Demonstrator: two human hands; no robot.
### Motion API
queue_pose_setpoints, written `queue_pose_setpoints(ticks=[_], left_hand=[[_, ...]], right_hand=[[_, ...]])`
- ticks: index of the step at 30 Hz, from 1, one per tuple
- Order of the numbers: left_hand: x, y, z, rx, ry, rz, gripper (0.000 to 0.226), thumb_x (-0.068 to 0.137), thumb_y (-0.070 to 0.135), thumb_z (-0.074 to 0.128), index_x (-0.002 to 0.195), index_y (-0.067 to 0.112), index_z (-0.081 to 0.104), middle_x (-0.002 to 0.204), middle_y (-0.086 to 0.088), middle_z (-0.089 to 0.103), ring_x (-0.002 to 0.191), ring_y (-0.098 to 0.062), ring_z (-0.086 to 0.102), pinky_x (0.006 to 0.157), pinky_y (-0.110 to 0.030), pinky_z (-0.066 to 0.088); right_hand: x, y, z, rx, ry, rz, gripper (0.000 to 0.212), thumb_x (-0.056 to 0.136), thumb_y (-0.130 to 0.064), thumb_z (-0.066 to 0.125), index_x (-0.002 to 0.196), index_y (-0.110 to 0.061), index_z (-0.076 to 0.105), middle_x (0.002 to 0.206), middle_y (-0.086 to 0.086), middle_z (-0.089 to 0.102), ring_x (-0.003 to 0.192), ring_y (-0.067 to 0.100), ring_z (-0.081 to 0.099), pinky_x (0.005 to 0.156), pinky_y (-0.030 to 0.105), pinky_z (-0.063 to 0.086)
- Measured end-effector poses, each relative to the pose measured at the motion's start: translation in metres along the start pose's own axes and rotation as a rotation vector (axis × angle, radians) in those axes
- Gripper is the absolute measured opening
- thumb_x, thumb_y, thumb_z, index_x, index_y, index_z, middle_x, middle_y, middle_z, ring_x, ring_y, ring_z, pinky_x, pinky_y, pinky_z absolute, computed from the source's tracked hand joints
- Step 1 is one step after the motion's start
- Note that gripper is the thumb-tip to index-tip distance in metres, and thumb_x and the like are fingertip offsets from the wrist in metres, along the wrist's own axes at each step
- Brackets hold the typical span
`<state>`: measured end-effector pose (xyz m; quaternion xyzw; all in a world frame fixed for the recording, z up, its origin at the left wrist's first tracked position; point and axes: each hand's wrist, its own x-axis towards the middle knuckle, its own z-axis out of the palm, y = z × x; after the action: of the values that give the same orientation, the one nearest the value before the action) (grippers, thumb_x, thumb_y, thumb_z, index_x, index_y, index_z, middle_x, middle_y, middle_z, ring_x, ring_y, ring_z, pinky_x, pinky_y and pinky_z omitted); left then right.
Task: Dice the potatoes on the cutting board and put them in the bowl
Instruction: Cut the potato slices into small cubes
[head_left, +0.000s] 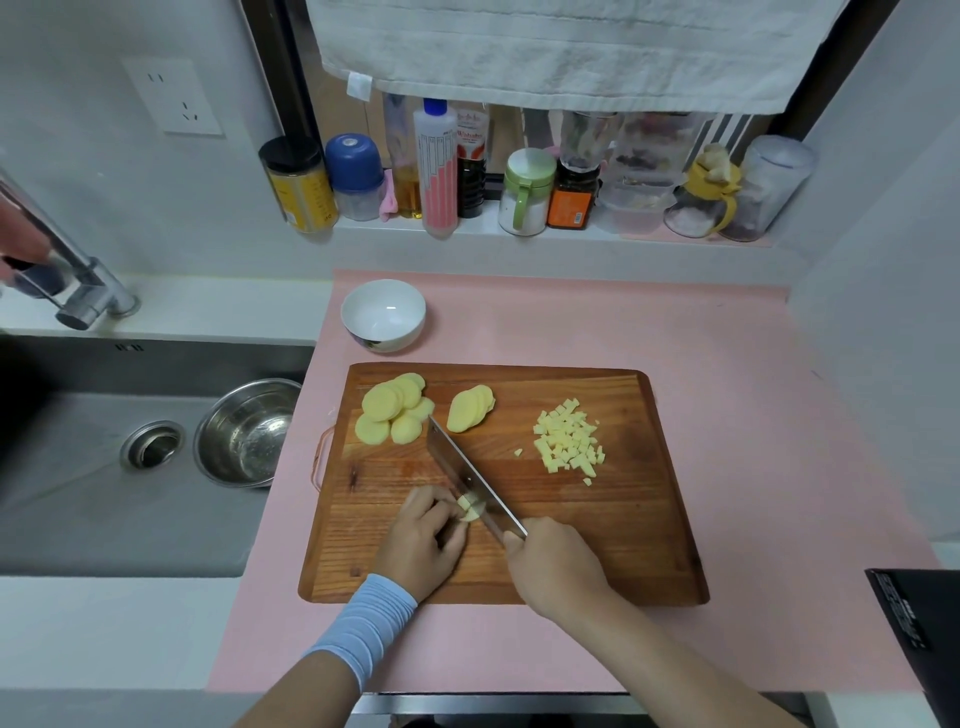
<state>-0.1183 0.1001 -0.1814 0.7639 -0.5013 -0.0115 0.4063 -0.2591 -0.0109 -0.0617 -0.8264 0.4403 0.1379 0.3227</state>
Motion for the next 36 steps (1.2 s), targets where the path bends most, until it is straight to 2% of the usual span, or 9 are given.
queue_pose_setpoints(ticks=[5,11,15,20,28,33,36], left_hand=[[-0.002,-0.004,0.001,0.034,-0.023,0.057,0.011,0.09,0.018,0.062,0.083,0.012,0.069,0.091,0.003,0.059,0.085,-0.017,0.056,0.083,-0.025,0.046],[0.001,-0.002,0.0,0.018,-0.013,0.042,0.013,0.09,0.018,0.062,0.081,0.011,0.069,0.088,0.004,0.061,0.082,-0.015,0.056,0.081,-0.021,0.046],[-0.001,-0.003,0.0,0.006,-0.003,0.03,0.012,0.089,0.016,0.063,0.08,0.012,0.068,0.087,0.004,0.062,0.082,-0.015,0.056,0.082,-0.021,0.046],[-0.002,-0.004,-0.001,0.008,-0.001,0.024,0.011,0.087,0.015,0.062,0.079,0.012,0.069,0.088,0.004,0.062,0.082,-0.015,0.058,0.082,-0.022,0.047],[-0.002,-0.006,0.0,0.024,0.0,0.012,0.012,0.087,0.016,0.062,0.078,0.012,0.069,0.088,0.005,0.062,0.082,-0.014,0.057,0.082,-0.02,0.046],[-0.004,-0.003,-0.001,0.036,-0.005,0.018,0.006,0.086,0.016,0.064,0.083,0.013,0.068,0.091,0.005,0.06,0.086,-0.014,0.056,0.082,-0.025,0.047],[-0.007,-0.002,-0.004,0.112,0.012,-0.103,0.012,0.083,0.027,0.064,0.09,0.017,0.065,0.094,0.006,0.06,0.089,-0.014,0.052,0.082,-0.028,0.041]], right_hand=[[0.0,0.0,-0.004,0.0,-0.022,-0.006,0.03,0.103,-0.039,0.045,0.08,-0.025,0.058,0.076,-0.009,0.06,0.078,0.021,0.061,0.064,0.031,0.042],[-0.011,-0.003,-0.009,-0.048,0.05,-0.087,0.031,0.105,-0.041,0.042,0.093,-0.026,0.066,0.083,-0.008,0.065,0.075,0.017,0.059,0.064,0.03,0.043],[-0.019,-0.002,-0.005,-0.067,0.039,-0.102,0.031,0.105,-0.041,0.041,0.087,-0.027,0.062,0.084,-0.007,0.067,0.076,0.017,0.063,0.067,0.032,0.05],[-0.023,0.005,0.001,-0.084,0.024,-0.087,0.033,0.104,-0.042,0.041,0.096,-0.025,0.068,0.086,-0.006,0.068,0.079,0.018,0.066,0.074,0.037,0.057],[-0.013,0.003,0.007,-0.041,-0.027,-0.062,0.03,0.105,-0.039,0.044,0.083,-0.026,0.06,0.079,-0.008,0.064,0.072,0.016,0.063,0.063,0.031,0.049],[-0.002,-0.005,0.008,-0.029,-0.024,-0.057,0.029,0.103,-0.039,0.046,0.08,-0.026,0.058,0.077,-0.008,0.061,0.075,0.02,0.06,0.067,0.031,0.046],[0.002,-0.003,0.001,0.02,-0.036,-0.049,0.031,0.102,-0.042,0.048,0.085,-0.022,0.064,0.08,-0.009,0.065,0.078,0.017,0.063,0.07,0.033,0.052]])
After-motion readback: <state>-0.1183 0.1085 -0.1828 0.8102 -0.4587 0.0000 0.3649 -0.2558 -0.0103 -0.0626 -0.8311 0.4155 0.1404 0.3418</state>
